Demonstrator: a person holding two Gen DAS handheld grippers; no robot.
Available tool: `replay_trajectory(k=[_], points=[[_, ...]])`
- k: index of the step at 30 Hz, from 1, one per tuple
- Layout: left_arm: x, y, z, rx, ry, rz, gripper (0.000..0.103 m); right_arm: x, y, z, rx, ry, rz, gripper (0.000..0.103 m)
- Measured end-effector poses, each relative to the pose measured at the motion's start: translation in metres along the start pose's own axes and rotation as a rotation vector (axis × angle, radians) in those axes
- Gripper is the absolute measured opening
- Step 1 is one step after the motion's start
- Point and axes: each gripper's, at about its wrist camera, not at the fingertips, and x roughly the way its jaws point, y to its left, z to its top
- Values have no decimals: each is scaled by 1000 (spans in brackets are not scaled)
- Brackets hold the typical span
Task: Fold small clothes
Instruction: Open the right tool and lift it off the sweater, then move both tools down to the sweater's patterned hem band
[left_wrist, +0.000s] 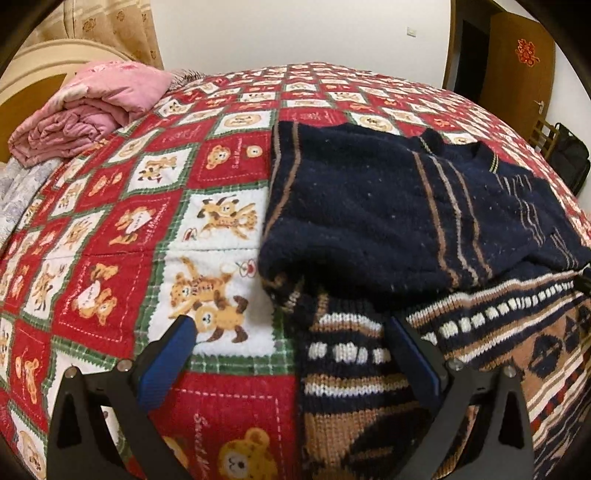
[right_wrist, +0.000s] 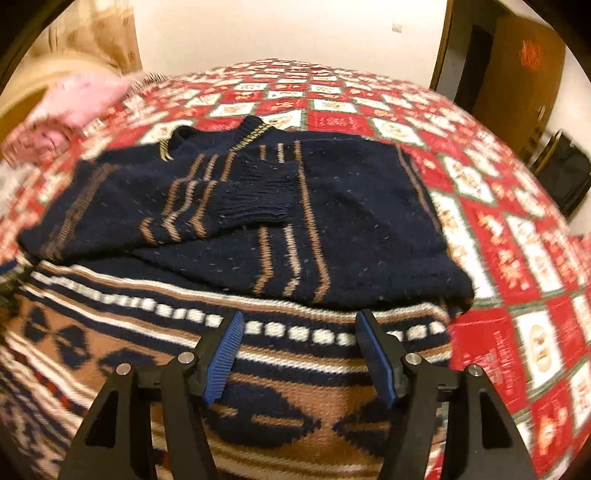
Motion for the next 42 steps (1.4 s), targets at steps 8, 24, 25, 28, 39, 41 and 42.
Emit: replay_trajectory(k=[8, 24, 25, 28, 39, 41, 42], points=[[0, 12, -4, -56, 1, -62, 103, 16, -7, 32, 195, -16, 173, 58], [-13, 30, -9, -137, -65, -196, 103, 40, 5, 70, 201, -64, 56, 8], [-14, 34, -9, -154, -77, -209, 103, 38, 2, 71, 199, -79, 38, 8], [-15, 42, -10, -204, -90, -231, 103, 40, -6, 75, 202, -87, -11, 8], [-3, 11, -7, -63, 15, -35, 103, 11, 0, 40, 94, 16, 141, 44], [-13, 11, -16, -54, 36, -29, 103, -3, 10, 16, -12, 51, 108, 44], [-18, 12, -21, -50, 37, -22, 103, -9, 14, -2, -86, 86, 80, 44]])
